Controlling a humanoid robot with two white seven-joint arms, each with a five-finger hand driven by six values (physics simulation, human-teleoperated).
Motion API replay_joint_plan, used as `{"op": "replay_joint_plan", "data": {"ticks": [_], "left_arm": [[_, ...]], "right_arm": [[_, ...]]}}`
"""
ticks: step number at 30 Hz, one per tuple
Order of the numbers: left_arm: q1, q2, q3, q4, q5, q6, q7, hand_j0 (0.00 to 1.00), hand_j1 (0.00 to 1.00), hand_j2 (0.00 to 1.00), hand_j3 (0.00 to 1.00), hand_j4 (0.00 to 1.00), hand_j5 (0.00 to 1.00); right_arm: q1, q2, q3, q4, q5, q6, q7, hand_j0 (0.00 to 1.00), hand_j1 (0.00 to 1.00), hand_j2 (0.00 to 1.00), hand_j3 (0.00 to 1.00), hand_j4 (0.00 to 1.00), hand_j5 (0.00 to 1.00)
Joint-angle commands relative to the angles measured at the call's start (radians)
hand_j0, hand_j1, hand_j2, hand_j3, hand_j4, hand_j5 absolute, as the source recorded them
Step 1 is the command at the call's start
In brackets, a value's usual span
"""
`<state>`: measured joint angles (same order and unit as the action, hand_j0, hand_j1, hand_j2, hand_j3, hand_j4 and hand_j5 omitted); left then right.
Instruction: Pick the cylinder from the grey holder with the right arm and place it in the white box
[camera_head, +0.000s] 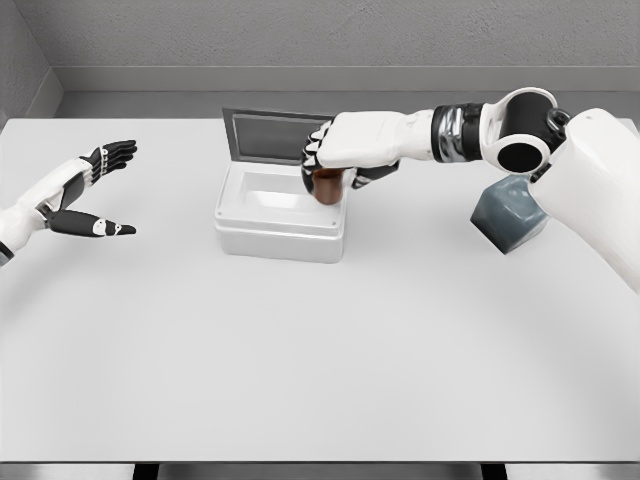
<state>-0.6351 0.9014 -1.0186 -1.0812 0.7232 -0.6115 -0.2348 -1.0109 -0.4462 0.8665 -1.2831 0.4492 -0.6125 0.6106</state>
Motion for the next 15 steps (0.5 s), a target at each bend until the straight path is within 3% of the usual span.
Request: {"op": "replay_joint_plan", "data": {"ticks": [1,9,15], "left_arm": [[0.000,0.001,0.002,0.000,0.005,0.001,0.000,1.00,1.00,1.00,1.00,1.00,1.00],[0.000,0.001,0.000,0.000,0.005,0.001,0.000,1.00,1.00,1.00,1.00,1.00,1.00],[0.000,0.001,0.000,0.000,0.005,0.001,0.000,1.00,1.00,1.00,1.00,1.00,1.00]], "right_arm": [[0.000,0.000,-0.004,-0.001,0.005,0.002,0.000,1.00,1.00,1.00,1.00,1.00,1.00],[-0.012,-0.003,-0.053,-0.059,-0.004,0.002,0.000,1.00,1.00,1.00,1.00,1.00,1.00],[-0.008,-0.040,-0.147,-0.107,-0.018,0.002,0.000,1.00,1.00,1.00,1.00,1.00,1.00]]}}
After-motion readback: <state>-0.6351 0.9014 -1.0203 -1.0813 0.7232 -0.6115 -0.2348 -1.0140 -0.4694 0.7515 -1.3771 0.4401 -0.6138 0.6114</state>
